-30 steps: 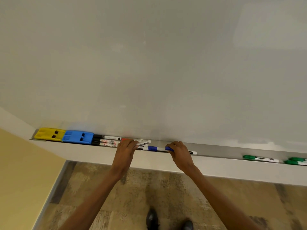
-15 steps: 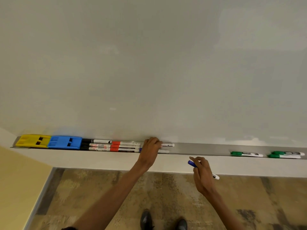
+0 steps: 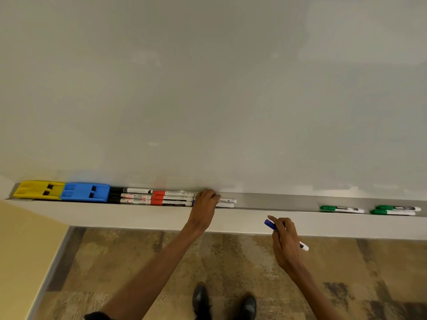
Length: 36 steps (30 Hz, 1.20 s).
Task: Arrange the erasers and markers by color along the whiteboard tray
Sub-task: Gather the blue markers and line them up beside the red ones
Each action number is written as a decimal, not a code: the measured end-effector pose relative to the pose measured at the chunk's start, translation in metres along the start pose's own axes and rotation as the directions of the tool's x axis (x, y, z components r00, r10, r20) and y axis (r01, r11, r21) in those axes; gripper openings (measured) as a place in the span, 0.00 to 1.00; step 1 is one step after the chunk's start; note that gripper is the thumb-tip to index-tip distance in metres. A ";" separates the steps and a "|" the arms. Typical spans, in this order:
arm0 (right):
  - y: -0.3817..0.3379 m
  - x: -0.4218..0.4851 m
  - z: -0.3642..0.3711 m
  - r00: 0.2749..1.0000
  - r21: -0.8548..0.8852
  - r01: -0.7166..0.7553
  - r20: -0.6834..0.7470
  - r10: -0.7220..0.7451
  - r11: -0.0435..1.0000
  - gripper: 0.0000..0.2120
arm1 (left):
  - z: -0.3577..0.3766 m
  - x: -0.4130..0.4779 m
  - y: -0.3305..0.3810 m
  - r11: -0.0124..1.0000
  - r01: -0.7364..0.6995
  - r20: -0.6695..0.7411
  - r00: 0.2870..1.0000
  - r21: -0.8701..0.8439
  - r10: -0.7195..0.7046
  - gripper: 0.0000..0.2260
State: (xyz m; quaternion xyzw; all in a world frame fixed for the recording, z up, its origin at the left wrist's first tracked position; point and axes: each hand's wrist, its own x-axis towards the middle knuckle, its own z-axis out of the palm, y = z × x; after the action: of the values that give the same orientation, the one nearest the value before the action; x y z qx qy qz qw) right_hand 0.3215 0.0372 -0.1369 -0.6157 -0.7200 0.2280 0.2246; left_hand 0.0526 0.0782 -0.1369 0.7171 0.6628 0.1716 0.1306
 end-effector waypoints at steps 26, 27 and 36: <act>-0.126 0.089 0.099 0.949 -0.053 0.302 0.115 -0.295 0.952 0.23 | -0.057 -0.069 -0.076 0.975 0.209 -0.314 0.923 -0.078 -0.223 0.12; -0.126 0.089 0.103 0.948 -0.060 0.305 0.113 -0.297 0.951 0.23 | -0.058 -0.073 -0.079 0.973 0.217 -0.312 0.922 -0.076 -0.230 0.12; -0.139 0.085 0.126 0.942 -0.075 0.336 0.047 -0.334 0.939 0.24 | -0.057 -0.098 -0.094 0.966 0.241 -0.256 0.932 -0.091 -0.257 0.20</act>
State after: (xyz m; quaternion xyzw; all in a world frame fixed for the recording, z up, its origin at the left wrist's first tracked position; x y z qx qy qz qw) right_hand 0.1242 0.0955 -0.1491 -0.4890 -0.8267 0.1671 0.2228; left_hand -0.0627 -0.0130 -0.1314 0.5936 0.7545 0.2674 0.0822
